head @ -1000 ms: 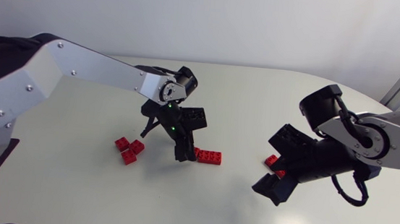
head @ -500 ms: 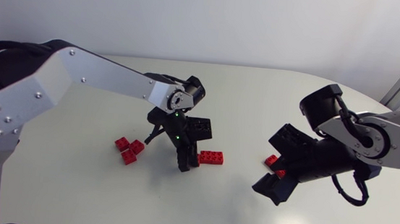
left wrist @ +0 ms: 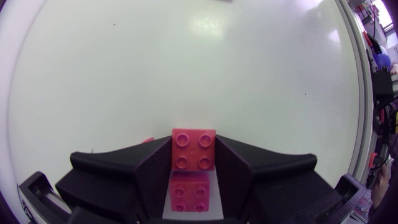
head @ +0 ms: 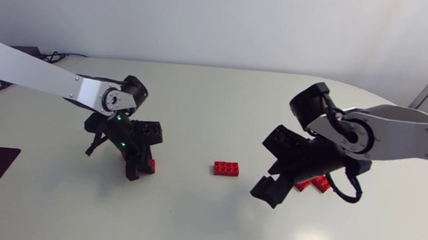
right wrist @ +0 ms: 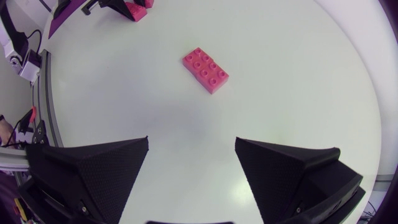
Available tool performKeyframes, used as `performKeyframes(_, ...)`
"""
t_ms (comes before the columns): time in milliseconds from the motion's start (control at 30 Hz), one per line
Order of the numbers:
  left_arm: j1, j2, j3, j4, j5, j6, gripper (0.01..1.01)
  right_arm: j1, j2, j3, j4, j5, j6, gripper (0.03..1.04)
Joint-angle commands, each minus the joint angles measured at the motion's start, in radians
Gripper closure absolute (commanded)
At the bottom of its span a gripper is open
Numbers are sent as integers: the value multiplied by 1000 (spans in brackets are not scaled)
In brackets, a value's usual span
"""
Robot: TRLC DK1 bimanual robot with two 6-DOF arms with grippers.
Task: Sort duplo bricks by size, large to the right and small to the left
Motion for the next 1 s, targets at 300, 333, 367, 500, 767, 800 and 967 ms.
performKeyframes(300, -57, -82, -26, 0, -18, -37, 51, 37, 281, 187, 69, 63, 15, 62)
performKeyframes(333, -63, -92, -23, 2, -11, -46, 51, 37, 305, 199, 89, 92, 15, 62)
performKeyframes(367, -68, -102, -21, 2, -4, -58, 51, 35, 330, 210, 112, 135, 18, 62)
performKeyframes(500, -75, -151, -30, 2, 11, -78, 51, -4, 400, 266, 138, 242, 27, 146)
performKeyframes(767, -71, -200, -56, 11, 34, -92, 52, 25, 445, 305, 137, 322, 38, 698)
performKeyframes(800, -69, -204, -59, 11, 34, -92, 52, 37, 448, 313, 130, 324, 44, 698)
performKeyframes(967, -63, -212, -78, 28, 37, -92, 52, 101, 491, 388, 89, 321, 70, 698)
